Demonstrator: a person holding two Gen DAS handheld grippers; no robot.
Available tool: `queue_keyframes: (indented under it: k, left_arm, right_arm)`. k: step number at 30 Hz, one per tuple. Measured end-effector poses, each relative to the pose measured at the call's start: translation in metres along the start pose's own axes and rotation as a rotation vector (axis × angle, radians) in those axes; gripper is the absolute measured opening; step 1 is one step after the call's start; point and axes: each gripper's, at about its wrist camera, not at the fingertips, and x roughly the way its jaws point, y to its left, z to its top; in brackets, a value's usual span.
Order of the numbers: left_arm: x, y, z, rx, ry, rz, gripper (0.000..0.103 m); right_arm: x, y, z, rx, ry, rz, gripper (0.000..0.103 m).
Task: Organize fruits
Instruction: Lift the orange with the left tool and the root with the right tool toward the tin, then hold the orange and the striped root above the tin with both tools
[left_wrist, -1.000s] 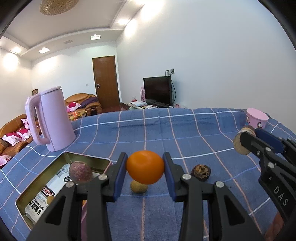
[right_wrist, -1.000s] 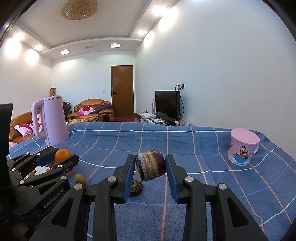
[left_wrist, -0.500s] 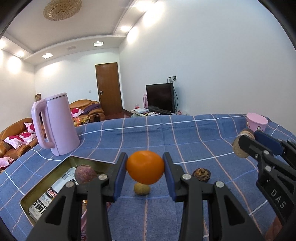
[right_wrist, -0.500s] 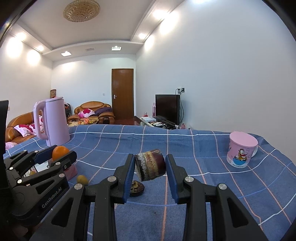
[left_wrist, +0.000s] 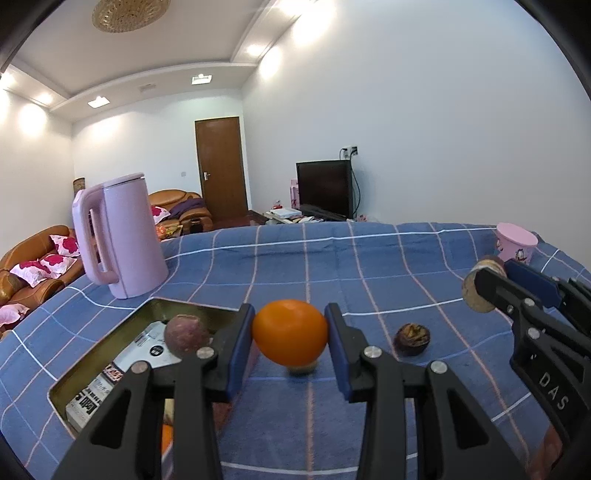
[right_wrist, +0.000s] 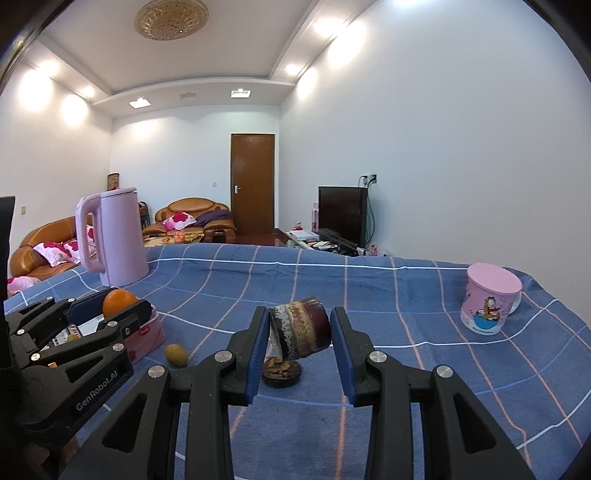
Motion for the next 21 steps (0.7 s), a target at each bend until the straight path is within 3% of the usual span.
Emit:
queue_keyframes:
  k: [21]
  left_arm:
    - [-0.013, 0.080, 0.001, -0.083, 0.021, 0.096, 0.041]
  right_arm:
    - [0.020, 0.072, 0.003, -0.056, 0.052, 0.169, 0.036]
